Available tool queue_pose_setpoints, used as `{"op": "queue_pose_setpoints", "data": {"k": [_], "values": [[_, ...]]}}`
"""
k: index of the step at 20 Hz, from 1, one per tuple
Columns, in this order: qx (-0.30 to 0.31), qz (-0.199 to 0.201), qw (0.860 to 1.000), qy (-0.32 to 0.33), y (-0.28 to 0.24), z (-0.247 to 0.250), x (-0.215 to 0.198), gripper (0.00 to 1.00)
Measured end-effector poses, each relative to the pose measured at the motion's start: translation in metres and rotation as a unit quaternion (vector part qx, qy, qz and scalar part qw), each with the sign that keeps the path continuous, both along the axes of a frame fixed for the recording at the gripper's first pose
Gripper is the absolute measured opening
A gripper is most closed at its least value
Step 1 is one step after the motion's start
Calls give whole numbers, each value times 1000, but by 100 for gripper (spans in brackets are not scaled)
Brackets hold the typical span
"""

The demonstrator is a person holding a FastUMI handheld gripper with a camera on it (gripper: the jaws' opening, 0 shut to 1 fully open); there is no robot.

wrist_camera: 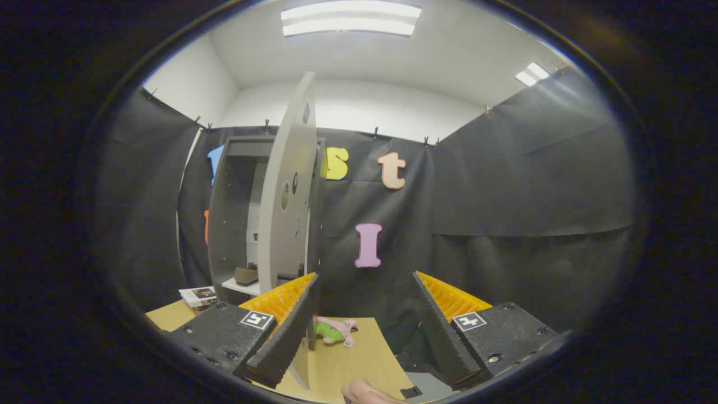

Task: Open the shoe cabinet door, grab the shoes and put them into the shoe cabinet, then close the shoe cabinet door.

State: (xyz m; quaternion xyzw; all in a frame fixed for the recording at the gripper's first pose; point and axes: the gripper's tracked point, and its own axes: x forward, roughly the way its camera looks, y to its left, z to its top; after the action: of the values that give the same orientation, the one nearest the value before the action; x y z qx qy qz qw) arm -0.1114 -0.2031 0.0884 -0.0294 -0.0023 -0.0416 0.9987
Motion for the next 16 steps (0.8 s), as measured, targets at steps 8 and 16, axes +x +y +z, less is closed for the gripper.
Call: {"op": "queue_pose_setpoints", "data": {"k": [8,16], "values": [[42,49,994,93,-12,-59,58,100],[2,92,993,76,38,-70,52,98]]}}
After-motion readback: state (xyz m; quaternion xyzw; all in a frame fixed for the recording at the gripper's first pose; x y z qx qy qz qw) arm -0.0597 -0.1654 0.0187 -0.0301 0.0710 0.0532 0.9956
